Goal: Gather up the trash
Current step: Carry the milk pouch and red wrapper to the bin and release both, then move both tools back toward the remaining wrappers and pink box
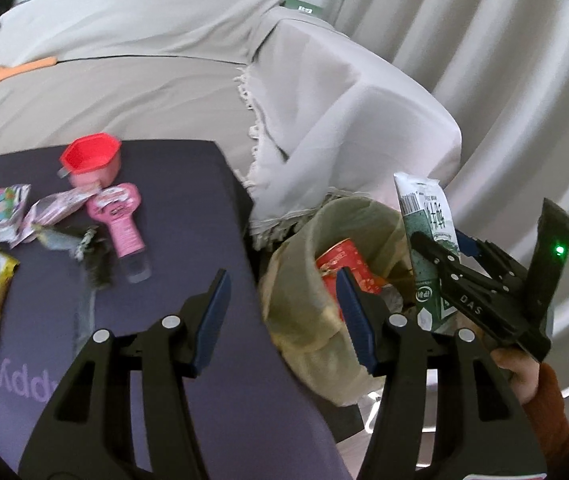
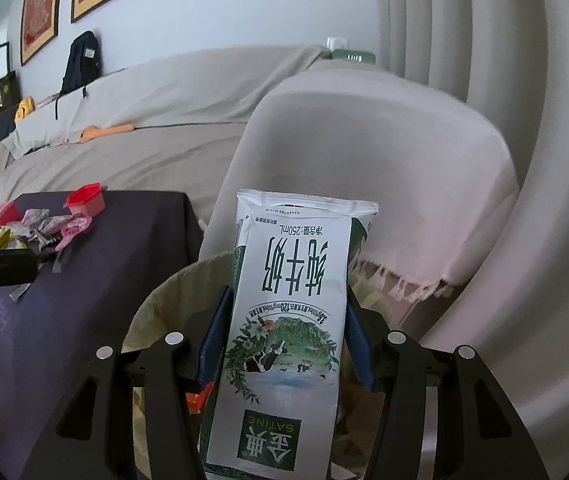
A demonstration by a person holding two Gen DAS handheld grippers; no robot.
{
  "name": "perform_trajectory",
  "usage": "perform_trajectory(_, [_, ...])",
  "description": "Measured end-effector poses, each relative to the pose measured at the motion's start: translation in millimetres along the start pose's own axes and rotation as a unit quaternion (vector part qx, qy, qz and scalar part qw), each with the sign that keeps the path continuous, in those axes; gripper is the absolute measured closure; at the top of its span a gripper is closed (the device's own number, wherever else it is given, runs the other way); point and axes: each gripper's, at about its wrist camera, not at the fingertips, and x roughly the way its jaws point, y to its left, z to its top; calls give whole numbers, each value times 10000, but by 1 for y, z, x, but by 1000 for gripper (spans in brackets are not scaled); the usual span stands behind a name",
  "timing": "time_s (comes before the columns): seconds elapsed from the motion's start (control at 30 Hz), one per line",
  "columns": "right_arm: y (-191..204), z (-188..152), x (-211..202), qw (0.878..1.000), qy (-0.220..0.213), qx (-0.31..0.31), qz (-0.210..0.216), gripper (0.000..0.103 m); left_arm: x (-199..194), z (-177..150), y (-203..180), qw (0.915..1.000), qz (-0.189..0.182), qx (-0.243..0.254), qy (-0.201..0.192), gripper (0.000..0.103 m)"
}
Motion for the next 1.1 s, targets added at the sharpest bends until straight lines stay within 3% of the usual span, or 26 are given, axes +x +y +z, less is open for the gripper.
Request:
perform_trajectory(0.2, [2,-7,10,9995,279,47,118,52,-10,-9,24,9998,45,-216,-9,51])
perform_trajectory(0.27, [3,-8,9,9995,317,52,56,40,-15,-11,33,9995,83,-297,-24,51])
perform_trajectory(0.3, [3,-8,9,9994,340,52,35,39,-17,-13,37,9994,97,-322,-30,51])
perform_trajectory(0.6, [10,2,-12,9998,210,40,35,39,-50,-25,82,9968,432,-587,-313,51])
perform_trajectory(0.73, [33,15,-29,9996,-51,-85,250,38,-72,-30,104,9950,612,-622,-489,51])
perform_trajectory(0.9, [81,31,-42,9955,-311,-237,861,35,-110,-39,150,9899,962,-674,-790,51])
perform_trajectory(1.1, [167,42,-21,9880,112,-801,1316,35,-152,-46,228,9825,1381,-676,-1048,51])
